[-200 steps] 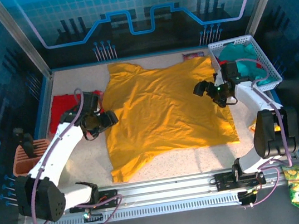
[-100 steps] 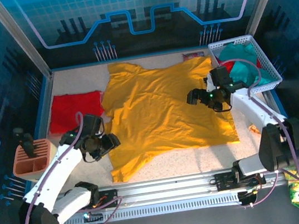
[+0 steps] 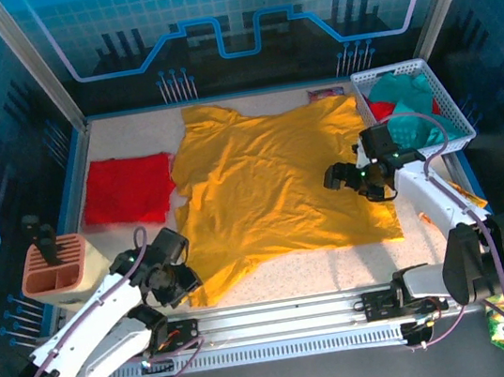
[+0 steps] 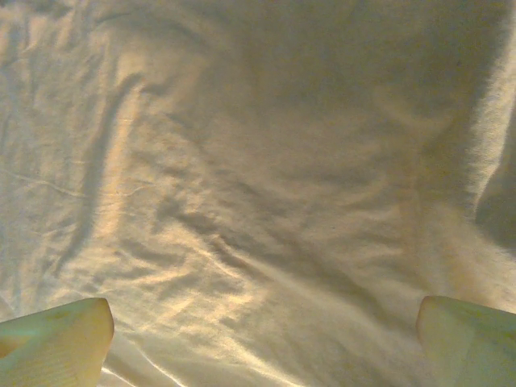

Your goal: Fold and stack the t-shirts

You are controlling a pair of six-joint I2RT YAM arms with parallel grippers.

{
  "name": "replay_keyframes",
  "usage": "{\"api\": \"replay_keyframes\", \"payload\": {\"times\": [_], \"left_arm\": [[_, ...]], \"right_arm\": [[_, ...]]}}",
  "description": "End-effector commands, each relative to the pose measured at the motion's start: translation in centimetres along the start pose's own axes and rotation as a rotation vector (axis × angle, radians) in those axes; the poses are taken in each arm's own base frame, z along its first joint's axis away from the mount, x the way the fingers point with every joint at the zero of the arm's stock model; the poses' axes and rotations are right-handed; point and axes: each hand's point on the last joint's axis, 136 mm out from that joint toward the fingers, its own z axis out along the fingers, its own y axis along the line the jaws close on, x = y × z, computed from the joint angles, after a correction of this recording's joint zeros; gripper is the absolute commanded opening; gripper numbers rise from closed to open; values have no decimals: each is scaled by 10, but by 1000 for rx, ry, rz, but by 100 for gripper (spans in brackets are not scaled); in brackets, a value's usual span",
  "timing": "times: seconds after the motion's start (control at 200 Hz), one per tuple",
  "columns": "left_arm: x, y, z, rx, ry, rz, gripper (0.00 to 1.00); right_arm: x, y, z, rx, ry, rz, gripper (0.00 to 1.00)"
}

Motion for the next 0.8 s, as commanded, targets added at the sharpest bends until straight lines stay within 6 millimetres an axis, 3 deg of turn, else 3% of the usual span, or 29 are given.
{"api": "replay_keyframes", "payload": {"times": [0.0, 0.2, 0.28, 0.796], "left_arm": [[11, 7, 9, -26, 32, -72, 38], [20, 18, 15, -97, 22, -45, 38], [20, 22, 18, -142, 18, -18, 38], [10, 17, 43, -185, -13, 16, 42]], "right_arm": [[3, -8, -3, 13, 3, 32, 96], [-2, -12, -7, 4, -12, 58, 97], [8, -21, -2, 18, 10, 78, 96], [15, -45, -19, 35, -20, 151, 94]]}}
